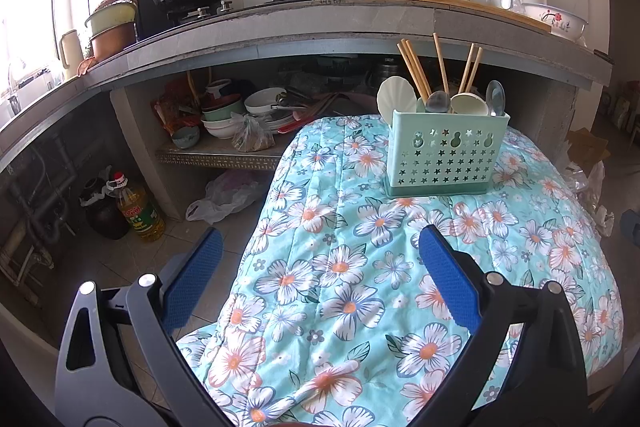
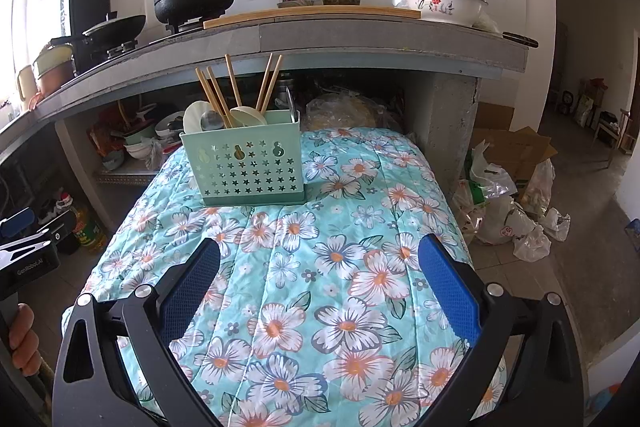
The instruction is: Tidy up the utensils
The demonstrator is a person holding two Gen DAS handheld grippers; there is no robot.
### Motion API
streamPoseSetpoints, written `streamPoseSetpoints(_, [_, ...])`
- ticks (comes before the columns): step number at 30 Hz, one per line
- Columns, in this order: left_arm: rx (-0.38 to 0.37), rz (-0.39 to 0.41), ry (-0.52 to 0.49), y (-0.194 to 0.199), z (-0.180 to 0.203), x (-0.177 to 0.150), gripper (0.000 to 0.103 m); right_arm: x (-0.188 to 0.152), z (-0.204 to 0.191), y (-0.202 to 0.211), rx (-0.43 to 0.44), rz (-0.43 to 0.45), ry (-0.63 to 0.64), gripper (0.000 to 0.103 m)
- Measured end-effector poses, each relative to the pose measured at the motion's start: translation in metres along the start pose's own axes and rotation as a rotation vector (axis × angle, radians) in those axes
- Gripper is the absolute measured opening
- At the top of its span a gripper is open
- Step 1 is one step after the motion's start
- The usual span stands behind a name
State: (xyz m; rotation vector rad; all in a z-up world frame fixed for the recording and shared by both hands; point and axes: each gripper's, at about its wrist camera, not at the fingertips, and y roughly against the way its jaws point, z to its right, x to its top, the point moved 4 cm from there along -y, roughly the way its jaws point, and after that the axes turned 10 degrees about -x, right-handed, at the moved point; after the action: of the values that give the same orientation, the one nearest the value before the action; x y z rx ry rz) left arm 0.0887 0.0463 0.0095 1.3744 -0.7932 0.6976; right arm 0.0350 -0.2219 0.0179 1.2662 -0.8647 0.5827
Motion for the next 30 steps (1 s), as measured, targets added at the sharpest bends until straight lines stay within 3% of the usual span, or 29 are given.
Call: streamPoseSetpoints(30, [0.001, -0.008, -0.002, -0.0019, 0.0001, -0.0009, 0.095, 0.0005, 0.0012, -0.0022, 0.012, -0.007, 0.002, 0.096])
